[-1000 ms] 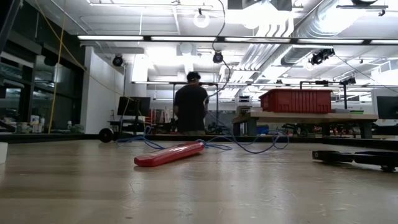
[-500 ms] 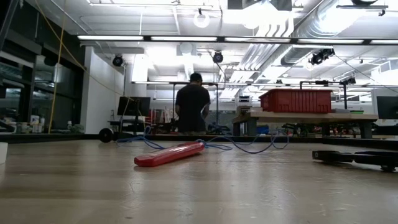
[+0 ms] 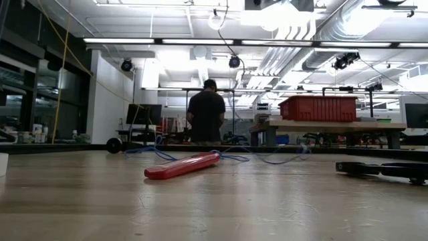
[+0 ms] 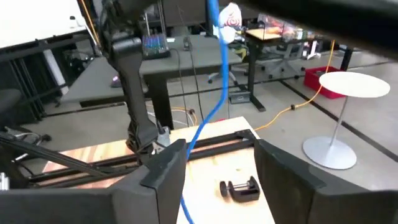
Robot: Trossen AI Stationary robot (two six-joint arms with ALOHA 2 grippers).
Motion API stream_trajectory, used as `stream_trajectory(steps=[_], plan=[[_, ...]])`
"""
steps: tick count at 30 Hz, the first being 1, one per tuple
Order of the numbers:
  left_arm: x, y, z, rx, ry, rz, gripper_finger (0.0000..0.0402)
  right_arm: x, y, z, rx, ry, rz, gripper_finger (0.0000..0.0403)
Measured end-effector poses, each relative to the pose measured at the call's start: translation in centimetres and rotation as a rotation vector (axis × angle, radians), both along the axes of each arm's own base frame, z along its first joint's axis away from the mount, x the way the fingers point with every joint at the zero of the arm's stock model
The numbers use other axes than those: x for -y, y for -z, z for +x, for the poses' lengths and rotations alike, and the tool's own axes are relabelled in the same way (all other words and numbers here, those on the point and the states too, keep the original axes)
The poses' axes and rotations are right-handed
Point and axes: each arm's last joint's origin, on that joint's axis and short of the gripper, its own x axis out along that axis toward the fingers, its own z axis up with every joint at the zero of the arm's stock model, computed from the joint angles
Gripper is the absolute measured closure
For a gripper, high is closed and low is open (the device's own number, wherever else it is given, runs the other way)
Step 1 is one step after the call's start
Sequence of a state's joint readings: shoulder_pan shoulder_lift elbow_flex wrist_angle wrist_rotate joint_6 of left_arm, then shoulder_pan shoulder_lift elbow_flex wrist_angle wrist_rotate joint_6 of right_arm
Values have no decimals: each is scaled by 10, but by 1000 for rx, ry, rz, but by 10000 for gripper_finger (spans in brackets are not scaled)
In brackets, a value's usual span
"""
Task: Coil cords
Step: Coil the blue wire cable onto the black spool
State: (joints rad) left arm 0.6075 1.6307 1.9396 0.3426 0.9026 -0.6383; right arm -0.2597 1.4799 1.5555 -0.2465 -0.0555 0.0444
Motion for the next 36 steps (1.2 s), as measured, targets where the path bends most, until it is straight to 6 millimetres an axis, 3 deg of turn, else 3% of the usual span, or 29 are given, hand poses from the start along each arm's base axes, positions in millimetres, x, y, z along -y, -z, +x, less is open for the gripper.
stream_trajectory(steps=[4, 24, 36], plan=[[4, -5, -7, 20, -21, 14, 401, 2, 7, 12, 18, -30, 22, 219], [9, -11, -13, 50, -49, 15, 401, -2, 14, 24, 21, -108, 10, 225], [8, -11, -14, 48, -50, 10, 401, -2, 15, 24, 6, -115, 18, 333]])
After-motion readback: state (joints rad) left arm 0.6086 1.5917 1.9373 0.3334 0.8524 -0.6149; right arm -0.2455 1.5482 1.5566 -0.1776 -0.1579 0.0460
